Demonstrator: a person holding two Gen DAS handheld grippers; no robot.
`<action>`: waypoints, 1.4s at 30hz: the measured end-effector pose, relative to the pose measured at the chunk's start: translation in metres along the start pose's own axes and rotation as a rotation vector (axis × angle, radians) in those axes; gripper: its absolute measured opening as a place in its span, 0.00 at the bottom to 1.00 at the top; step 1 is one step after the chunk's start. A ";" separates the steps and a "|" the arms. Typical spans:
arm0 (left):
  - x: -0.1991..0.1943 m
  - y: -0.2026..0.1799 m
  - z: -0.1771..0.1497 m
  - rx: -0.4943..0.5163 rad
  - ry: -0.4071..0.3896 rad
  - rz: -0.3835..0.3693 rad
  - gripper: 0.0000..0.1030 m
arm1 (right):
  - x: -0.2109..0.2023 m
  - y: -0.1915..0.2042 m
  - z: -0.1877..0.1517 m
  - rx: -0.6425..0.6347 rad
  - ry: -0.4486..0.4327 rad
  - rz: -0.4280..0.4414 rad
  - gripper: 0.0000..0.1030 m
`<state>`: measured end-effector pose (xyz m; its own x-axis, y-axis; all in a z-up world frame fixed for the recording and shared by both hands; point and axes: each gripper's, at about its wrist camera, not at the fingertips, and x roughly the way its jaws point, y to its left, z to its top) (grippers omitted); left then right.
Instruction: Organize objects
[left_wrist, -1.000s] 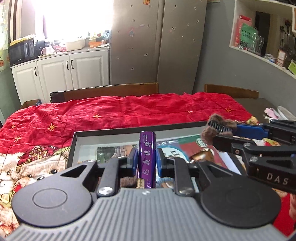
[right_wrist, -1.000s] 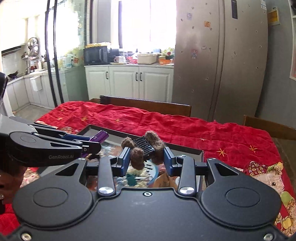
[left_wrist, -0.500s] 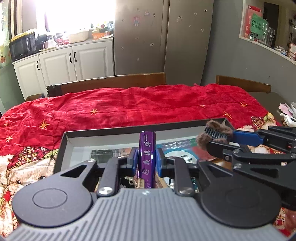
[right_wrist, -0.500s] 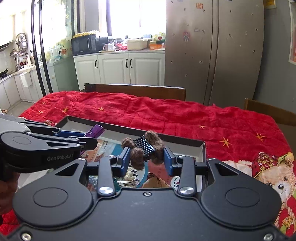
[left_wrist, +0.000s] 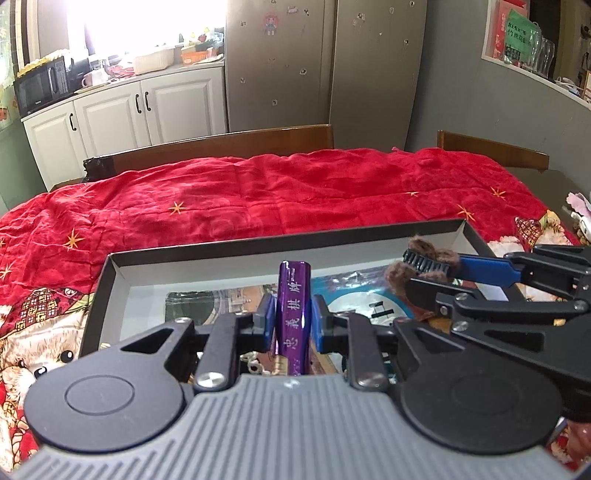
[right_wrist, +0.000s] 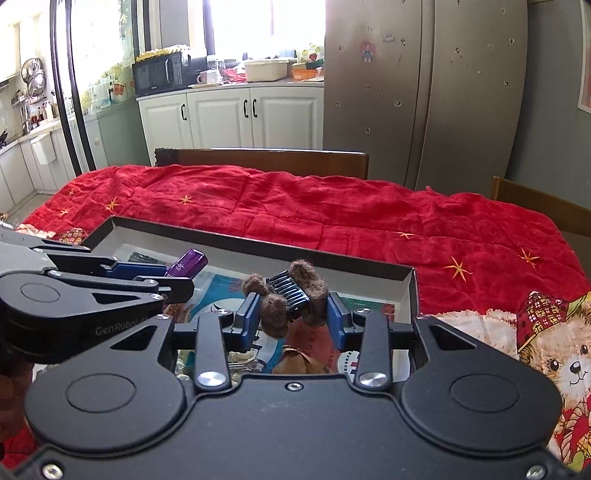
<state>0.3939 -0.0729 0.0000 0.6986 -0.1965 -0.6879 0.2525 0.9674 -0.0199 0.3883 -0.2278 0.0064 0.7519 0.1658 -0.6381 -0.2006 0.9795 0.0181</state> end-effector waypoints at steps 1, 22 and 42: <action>0.000 0.000 0.000 0.001 0.001 0.000 0.23 | 0.001 0.000 0.000 0.001 0.002 0.002 0.36; 0.013 -0.004 -0.005 0.008 0.036 0.003 0.24 | 0.014 -0.002 -0.003 0.006 0.047 0.013 0.36; 0.008 -0.005 -0.002 0.017 0.010 0.018 0.45 | 0.016 -0.004 -0.005 0.008 0.045 0.011 0.42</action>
<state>0.3964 -0.0792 -0.0066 0.6964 -0.1770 -0.6955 0.2510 0.9680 0.0050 0.3978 -0.2299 -0.0078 0.7203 0.1716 -0.6721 -0.2037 0.9785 0.0315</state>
